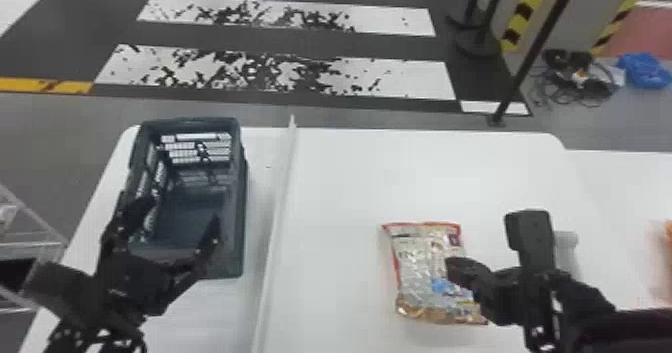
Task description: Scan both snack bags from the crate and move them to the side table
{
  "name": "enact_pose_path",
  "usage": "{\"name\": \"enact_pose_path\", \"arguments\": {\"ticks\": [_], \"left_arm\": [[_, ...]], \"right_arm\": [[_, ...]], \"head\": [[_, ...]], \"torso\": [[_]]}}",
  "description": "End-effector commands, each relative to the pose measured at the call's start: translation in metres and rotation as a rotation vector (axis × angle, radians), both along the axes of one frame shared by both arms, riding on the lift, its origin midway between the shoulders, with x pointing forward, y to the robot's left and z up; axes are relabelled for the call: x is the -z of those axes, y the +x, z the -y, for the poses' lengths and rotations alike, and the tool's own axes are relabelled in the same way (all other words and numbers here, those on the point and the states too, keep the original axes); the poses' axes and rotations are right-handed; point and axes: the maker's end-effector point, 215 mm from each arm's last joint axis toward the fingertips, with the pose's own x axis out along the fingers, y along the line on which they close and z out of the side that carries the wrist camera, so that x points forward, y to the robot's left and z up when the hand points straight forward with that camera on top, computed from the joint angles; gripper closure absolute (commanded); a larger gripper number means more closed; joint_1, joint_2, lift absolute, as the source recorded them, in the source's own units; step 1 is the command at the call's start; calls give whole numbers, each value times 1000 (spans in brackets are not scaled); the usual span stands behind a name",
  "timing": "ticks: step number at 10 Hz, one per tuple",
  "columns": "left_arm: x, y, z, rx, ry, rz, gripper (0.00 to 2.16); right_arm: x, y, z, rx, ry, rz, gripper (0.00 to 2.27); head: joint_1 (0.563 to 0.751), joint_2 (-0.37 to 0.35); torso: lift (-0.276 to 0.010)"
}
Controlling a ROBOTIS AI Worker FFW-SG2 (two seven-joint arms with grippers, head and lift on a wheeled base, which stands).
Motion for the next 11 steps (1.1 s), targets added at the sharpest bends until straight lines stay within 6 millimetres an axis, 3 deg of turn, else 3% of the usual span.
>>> {"name": "enact_pose_path", "arguments": {"ticks": [1, 3, 11], "left_arm": [[0, 0, 1, 1, 1, 0, 63], [1, 0, 1, 1, 2, -3, 63], [3, 1, 2, -1, -1, -3, 63]], "right_arm": [[15, 7, -19, -37, -1, -20, 2253], [33, 6, -21, -41, -3, -56, 2253], [66, 3, -26, -42, -19, -83, 2253]], "head": [[695, -8], [695, 20], [695, 35]], "torso": [[-29], [-29], [-29]]}}
